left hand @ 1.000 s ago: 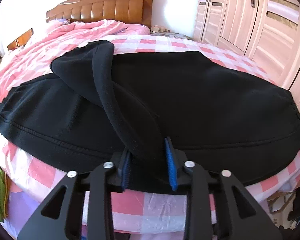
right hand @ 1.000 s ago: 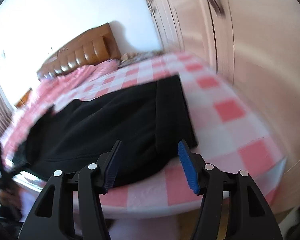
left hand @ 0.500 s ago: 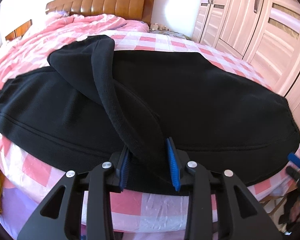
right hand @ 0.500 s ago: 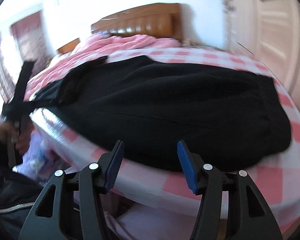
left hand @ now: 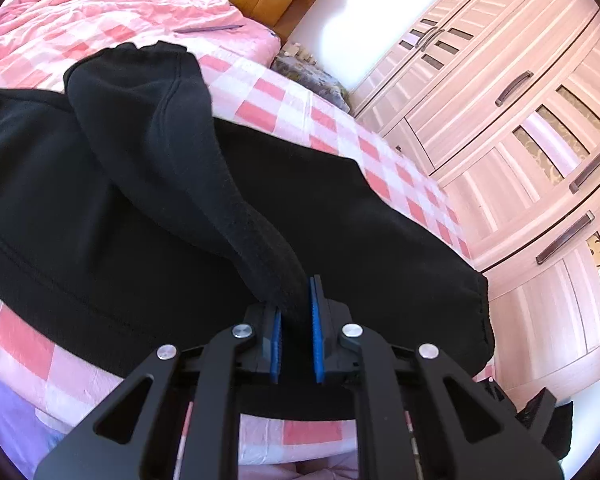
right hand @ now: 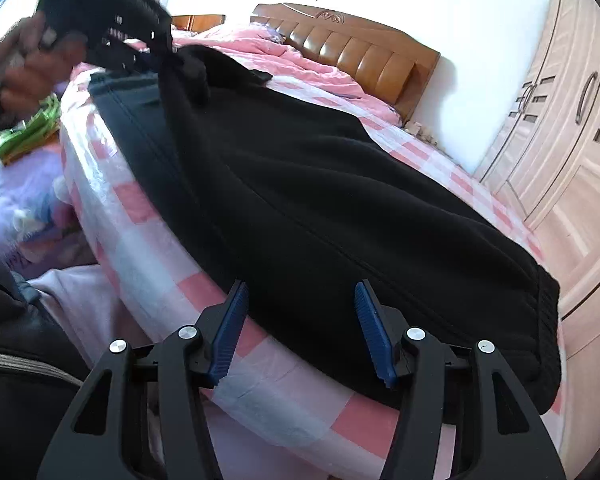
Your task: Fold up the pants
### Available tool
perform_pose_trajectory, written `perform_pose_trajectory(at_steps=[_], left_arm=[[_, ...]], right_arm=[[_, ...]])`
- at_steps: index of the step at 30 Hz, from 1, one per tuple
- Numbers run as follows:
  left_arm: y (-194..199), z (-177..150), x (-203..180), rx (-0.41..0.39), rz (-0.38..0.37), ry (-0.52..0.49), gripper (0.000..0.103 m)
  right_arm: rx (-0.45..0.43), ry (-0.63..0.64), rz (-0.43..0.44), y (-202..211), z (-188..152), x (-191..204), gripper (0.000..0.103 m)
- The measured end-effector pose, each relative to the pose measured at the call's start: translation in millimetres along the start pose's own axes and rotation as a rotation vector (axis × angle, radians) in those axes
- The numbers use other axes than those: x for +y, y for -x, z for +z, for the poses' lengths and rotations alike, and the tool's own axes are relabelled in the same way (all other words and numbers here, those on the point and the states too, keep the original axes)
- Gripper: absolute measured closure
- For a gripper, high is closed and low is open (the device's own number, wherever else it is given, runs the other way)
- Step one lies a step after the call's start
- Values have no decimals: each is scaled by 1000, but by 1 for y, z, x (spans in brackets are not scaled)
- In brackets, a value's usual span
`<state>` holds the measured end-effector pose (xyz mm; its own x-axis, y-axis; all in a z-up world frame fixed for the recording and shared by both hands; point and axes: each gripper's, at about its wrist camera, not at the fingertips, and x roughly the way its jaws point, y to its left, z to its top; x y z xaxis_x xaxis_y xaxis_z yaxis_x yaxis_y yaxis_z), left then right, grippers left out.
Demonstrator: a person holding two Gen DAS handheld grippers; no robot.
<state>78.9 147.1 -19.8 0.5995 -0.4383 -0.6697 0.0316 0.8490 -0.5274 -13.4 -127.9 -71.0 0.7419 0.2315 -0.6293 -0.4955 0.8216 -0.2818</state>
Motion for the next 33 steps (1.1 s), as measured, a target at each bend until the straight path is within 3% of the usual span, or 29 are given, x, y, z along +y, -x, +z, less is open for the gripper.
perform_pose_trajectory(at_steps=[2, 4, 5, 8, 17, 19, 22, 23, 24, 26, 28, 29, 32, 33], left_arm=[[3, 1, -3, -10, -1, -3, 92], [5, 2, -4, -20, 1, -4, 92], [6, 2, -3, -19, 1, -3, 92], [4, -1, 2, -8, 18, -1, 92], [-12, -39, 1, 24, 239, -125, 91], [-15, -43, 3, 18, 281, -153, 79], [-7, -46, 2, -44, 433, -205, 26], [-1, -47, 2, -76, 484, -217, 18], [9, -48, -1, -141, 562, -238, 18], [25, -50, -12, -243, 645, -279, 17], [33, -46, -29, -293, 631, -341, 12], [32, -44, -44, -300, 589, -400, 8], [10, -43, -81, -250, 477, -526, 3], [-2, -43, -91, -217, 438, -559, 3]], right_arm=[[-2, -6, -30, -2, 0, -2, 52], [-6, 8, -60, -2, 0, -5, 66], [-21, 9, -61, 0, 0, -6, 79], [-61, 2, -47, 12, 0, -7, 91], [-25, -25, -2, 7, -15, -2, 93], [-18, -81, 32, 6, -13, -10, 92], [4, -92, 102, 11, -13, -10, 62], [6, -95, 126, 16, -14, -11, 45], [-2, -103, 135, 20, -14, -12, 43], [-27, -172, 160, 31, -11, -26, 43], [-58, -240, 139, 34, -4, -43, 42], [-69, -276, 117, 33, 0, -53, 39], [-52, -362, -8, 18, 17, -82, 22], [-35, -367, -36, 12, 21, -87, 22]])
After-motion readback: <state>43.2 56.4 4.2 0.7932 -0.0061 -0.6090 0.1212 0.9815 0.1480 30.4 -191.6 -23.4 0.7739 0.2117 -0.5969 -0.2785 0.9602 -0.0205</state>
